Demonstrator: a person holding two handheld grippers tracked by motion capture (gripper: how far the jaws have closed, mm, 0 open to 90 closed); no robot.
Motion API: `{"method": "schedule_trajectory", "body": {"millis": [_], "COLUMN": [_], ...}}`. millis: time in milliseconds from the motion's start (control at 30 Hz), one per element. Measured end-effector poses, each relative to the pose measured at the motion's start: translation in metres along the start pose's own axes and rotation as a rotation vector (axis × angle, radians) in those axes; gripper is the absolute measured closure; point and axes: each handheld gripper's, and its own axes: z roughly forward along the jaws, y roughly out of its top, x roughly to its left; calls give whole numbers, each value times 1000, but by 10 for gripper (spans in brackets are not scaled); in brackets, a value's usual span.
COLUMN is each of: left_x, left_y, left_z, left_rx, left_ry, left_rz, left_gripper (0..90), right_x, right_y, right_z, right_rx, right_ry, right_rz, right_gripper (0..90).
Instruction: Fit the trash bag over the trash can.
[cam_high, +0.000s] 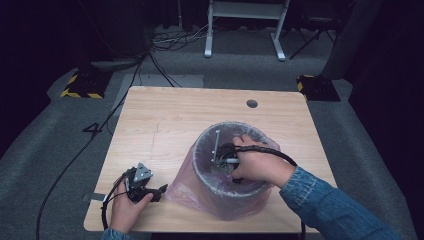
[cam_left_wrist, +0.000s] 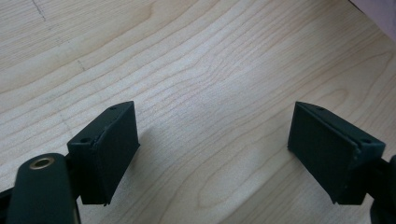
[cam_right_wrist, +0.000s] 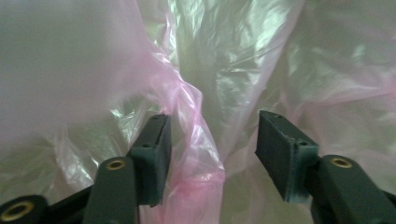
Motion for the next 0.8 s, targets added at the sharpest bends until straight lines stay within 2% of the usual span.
{"method": "schedule_trajectory", "body": {"millis": [167,267,333,400,600,700,800], "left_x": [0,0,0,0,0,0,0], "left_y": [0,0,0,0,0,0,0], "left_z": [0,0,0,0,0,0,0], "left_rx": [1,1,1,1,0,0,-1], "left_ry": [0,0,0,0,-2,-2,-2], "left_rz": [3,4,2,1,2,3,1], "left_gripper": [161,161,161,161,161,161,161], "right_x": [0,-1,-3,-4,-9,-12,-16], "right_y": [-17,-30,-40,-50,-85,-104,-122], "right_z": [-26,-43,-53,-64,-88,-95,-98], "right_rx": [-170,-264,-347,-412,-553,-619,-660], "right_ry": [-21,-51,-72,-87,-164,-192,-210], "right_rz": [32,41,52,87,173,222,282], "right_gripper": [369,351,323,321,300,294,289]}}
